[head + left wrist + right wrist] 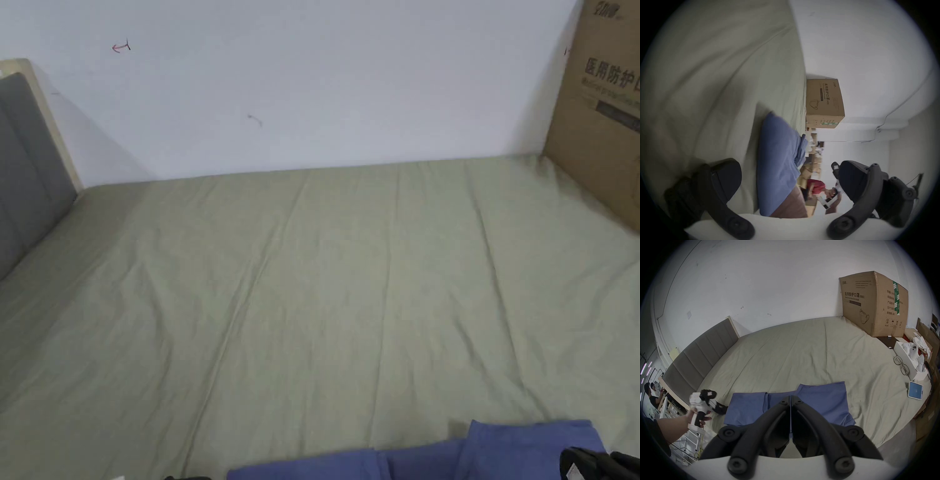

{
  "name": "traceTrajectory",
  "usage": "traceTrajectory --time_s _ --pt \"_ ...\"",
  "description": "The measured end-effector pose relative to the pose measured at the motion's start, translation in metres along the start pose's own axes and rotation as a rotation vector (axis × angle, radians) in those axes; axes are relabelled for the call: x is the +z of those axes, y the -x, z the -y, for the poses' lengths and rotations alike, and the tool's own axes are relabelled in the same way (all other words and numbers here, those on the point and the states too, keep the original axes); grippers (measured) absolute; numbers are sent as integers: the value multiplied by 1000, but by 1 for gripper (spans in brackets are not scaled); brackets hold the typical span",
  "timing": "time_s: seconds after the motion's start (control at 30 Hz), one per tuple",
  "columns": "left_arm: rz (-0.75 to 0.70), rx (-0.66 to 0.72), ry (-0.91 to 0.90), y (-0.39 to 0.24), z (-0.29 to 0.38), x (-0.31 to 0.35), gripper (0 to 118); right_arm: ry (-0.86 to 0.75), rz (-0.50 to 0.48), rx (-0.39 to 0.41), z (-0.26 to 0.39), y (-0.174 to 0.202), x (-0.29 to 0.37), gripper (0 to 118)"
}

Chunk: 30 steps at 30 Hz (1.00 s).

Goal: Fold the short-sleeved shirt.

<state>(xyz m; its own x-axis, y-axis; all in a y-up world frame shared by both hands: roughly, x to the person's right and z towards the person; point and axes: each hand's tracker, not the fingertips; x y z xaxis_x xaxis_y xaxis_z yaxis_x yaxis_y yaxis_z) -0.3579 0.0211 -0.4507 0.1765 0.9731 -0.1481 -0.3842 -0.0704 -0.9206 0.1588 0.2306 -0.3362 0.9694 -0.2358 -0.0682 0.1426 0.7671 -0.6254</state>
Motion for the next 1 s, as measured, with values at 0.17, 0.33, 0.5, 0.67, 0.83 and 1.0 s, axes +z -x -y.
traceTrajectory --time_s 0.17,0.33,0.5,0.67,0.83,1.0 --pt "190 27 25 2 -6 -13 111 23 -3 7 -1 8 -6 1" --pt "-203 -139 63 20 -11 0 6 51 -16 3 -1 11 -13 1" --pt "-210 -188 53 -6 6 -69 5 63 -27 -3 1 11 -12 1" --pt "-469 -415 15 -55 11 -44 5 44 -60 -18 2 7 -10 1" --pt "-1104 -625 -114 -114 10 13 5 37 -96 -61 9 -5 -6 1" --pt "-1079 -684 -54 -153 35 -23 6 37 -93 -85 17 -22 3 1"
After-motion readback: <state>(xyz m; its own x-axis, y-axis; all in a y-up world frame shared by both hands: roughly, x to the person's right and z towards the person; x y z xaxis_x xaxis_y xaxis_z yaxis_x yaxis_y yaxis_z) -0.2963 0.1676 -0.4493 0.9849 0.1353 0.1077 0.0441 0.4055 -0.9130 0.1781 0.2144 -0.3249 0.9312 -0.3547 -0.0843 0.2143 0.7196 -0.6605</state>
